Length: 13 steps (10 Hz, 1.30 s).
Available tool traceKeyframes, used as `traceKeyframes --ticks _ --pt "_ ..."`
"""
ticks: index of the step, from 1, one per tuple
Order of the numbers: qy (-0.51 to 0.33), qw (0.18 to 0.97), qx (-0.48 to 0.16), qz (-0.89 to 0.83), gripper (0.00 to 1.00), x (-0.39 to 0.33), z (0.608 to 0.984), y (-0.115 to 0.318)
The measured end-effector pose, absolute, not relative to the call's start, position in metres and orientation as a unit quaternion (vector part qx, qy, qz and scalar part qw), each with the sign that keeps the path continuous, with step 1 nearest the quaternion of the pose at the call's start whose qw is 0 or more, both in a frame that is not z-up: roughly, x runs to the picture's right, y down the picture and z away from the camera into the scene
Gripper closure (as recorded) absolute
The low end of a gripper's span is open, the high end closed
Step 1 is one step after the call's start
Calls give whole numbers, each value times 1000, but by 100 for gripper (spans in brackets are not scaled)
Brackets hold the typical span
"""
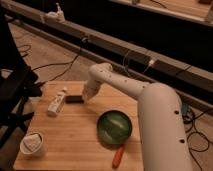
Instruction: Push the eraser across the table
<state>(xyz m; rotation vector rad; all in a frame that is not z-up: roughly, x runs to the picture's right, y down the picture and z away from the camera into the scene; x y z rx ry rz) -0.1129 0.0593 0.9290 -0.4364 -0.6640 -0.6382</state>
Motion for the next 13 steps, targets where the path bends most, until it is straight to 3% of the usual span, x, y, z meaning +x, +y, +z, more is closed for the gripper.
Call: traceKeyframes --ticks 7,13 --pt "-332 874 -206 -289 100 -112 963 61" --pt "-391 850 -182 -303 100 -176 969 63"
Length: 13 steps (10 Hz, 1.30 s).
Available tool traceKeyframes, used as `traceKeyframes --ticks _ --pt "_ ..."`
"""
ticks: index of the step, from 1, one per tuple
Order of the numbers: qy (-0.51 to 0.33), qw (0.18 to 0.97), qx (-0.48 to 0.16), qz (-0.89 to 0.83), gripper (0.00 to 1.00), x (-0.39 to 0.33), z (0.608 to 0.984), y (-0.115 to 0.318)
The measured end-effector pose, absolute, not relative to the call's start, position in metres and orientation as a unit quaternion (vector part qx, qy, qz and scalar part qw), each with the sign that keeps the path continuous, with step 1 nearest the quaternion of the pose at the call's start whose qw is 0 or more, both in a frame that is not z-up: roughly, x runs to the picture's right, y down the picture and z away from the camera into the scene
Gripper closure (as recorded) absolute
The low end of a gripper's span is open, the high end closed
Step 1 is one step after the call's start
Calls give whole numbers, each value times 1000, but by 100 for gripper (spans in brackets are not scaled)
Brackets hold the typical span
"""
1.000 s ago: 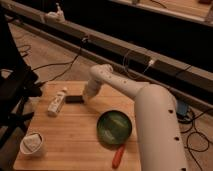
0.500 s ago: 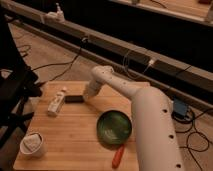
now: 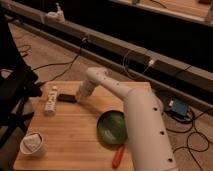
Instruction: Push the eraser across the table
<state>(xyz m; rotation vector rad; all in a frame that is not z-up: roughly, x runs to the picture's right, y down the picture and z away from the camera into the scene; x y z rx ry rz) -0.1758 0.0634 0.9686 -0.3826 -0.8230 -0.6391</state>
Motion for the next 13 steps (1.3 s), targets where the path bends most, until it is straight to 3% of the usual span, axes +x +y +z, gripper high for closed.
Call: traceKeyframes --ticks 12,13 --pt "-472 805 -146 -329 100 -258 976 58" --pt "-473 804 -144 -331 95 -261 975 57"
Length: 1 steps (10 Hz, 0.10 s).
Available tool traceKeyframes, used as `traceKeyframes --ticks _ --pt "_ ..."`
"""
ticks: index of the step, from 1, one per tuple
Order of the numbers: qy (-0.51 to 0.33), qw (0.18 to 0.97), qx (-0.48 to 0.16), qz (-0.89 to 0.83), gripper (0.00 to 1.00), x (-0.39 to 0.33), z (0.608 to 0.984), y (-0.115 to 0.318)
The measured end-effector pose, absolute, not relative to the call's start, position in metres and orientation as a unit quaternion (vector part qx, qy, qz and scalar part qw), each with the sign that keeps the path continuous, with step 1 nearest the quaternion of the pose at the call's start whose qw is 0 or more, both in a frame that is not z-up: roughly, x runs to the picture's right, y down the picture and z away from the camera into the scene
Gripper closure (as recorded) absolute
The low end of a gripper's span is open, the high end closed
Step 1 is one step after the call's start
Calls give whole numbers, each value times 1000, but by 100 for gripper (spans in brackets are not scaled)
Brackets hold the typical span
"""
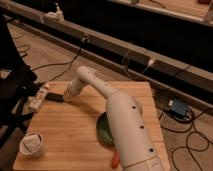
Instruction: Push the eraser across the table
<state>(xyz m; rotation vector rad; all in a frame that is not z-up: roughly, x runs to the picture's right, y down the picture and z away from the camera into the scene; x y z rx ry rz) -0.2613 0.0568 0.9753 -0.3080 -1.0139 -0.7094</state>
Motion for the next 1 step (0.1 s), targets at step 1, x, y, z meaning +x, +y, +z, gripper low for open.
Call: traceKeyframes --ticks 1 --pt "-474 803 -143 -331 95 -262 975 56"
